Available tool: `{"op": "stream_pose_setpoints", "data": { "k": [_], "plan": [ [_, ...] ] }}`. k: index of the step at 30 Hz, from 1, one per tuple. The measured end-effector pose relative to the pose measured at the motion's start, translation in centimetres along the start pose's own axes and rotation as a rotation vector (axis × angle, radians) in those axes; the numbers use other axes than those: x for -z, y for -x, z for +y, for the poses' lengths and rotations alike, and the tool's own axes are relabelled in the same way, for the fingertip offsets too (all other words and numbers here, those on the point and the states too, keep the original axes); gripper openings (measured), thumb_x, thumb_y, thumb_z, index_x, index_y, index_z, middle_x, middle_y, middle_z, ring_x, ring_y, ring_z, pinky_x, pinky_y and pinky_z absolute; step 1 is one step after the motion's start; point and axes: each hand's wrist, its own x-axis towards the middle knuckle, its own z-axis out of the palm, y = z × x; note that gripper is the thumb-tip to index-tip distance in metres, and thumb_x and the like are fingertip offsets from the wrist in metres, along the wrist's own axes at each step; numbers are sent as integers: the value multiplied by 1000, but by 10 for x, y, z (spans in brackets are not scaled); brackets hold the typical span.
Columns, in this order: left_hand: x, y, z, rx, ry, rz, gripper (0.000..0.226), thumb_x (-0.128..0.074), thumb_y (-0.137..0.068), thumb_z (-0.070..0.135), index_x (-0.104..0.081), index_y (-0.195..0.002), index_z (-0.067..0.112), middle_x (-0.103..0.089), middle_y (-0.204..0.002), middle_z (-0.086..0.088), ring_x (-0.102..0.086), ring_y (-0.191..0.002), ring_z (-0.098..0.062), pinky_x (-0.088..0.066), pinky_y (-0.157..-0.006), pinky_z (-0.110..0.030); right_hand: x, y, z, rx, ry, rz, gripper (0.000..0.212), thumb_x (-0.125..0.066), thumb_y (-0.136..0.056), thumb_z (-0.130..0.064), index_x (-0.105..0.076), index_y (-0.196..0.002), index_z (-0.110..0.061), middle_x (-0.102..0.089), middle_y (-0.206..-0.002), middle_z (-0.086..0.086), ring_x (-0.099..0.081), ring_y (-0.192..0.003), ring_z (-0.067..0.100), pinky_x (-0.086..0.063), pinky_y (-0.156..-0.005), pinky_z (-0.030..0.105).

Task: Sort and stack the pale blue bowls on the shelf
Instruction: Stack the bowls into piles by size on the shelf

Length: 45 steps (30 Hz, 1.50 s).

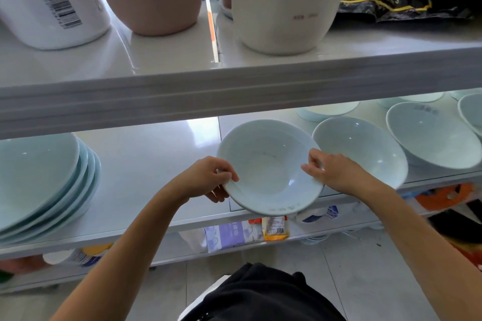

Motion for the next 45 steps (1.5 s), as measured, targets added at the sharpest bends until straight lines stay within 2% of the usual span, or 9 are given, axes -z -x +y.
{"op": "stream_pose_setpoints", "data": {
  "k": [8, 12, 16, 22, 26, 35, 40, 42, 45],
  "plan": [
    [31, -19, 0, -197, -247, 29, 47, -39, -99, 32, -36, -145, 26, -50, -139, -6, -52, -114, -16, -42, -97, -31, 30, 5, 15, -34, -417, 1, 17, -50, -95, -34, -52, -86, -20, -59, -71, 4, -51, -62, 15, -42, -62, 25],
    [28, -47, 10, -303, -137, -82, 65, -33, -90, 66, -26, -147, 37, -40, -149, 5, -44, -133, -19, -39, -109, -44, 33, -6, 34, -79, -408, 198, 22, -43, -96, -41, -54, -106, -24, -60, -105, 5, -55, -97, 23, -43, -85, 35],
    [13, -76, 36, -246, -228, 76, 58, -26, -98, 52, -18, -151, 29, -29, -155, -7, -30, -141, -27, -25, -117, -42, 32, -24, 55, -147, -280, 361, 43, -39, -98, -40, -43, -136, -22, -43, -139, 17, -35, -130, 33, -27, -108, 41],
    [-6, -111, 92, -202, -237, 180, 57, -25, -100, 48, -33, -147, 18, -34, -153, -3, -30, -142, -22, -21, -117, -35, 51, -58, 91, -204, -346, 341, 51, -32, -99, -46, -27, -146, -27, -37, -143, 24, -32, -133, 39, -25, -111, 43],
    [-35, -146, 138, -108, 67, 292, 49, -38, -101, 37, -35, -145, 17, -27, -148, 13, -36, -132, -12, -24, -114, -32, 70, -81, 107, -177, -416, 392, 49, -32, -98, -45, -32, -141, -22, -44, -137, 24, -39, -129, 37, -30, -106, 42],
    [-89, -199, 175, 219, 893, 237, 50, -47, -99, 21, -34, -145, 9, -23, -155, -7, -19, -145, -29, -23, -118, -39, 93, -103, 133, -63, -500, 105, 52, -30, -102, -38, -34, -145, -9, -33, -152, 9, -32, -139, 25, -24, -113, 33],
    [-93, -216, 172, 163, 1212, 265, 23, -32, -97, 0, -53, -91, 8, -56, -101, -9, -58, -98, -24, -45, -92, -30, 94, -112, 132, -24, -439, 21, 51, -28, -103, -33, -40, -141, -2, -35, -151, 13, -32, -140, 26, -23, -116, 33],
    [-94, -215, 176, 92, 1242, 280, 23, -34, -96, 0, -55, -95, 10, -56, -91, -8, -56, -85, -22, -47, -80, -32, 94, -116, 134, -26, -422, 22, 47, -28, -103, -27, -45, -137, 1, -39, -148, 17, -35, -137, 29, -25, -113, 34],
    [-97, -210, 180, 43, 1241, 283, 26, -35, -97, 4, -50, -115, 13, -55, -111, -11, -53, -99, -27, -43, -92, -35, 93, -119, 138, -47, -453, 59, 45, -33, -102, -27, -52, -131, 0, -45, -143, 18, -41, -133, 31, -29, -112, 37]
  ]
}}
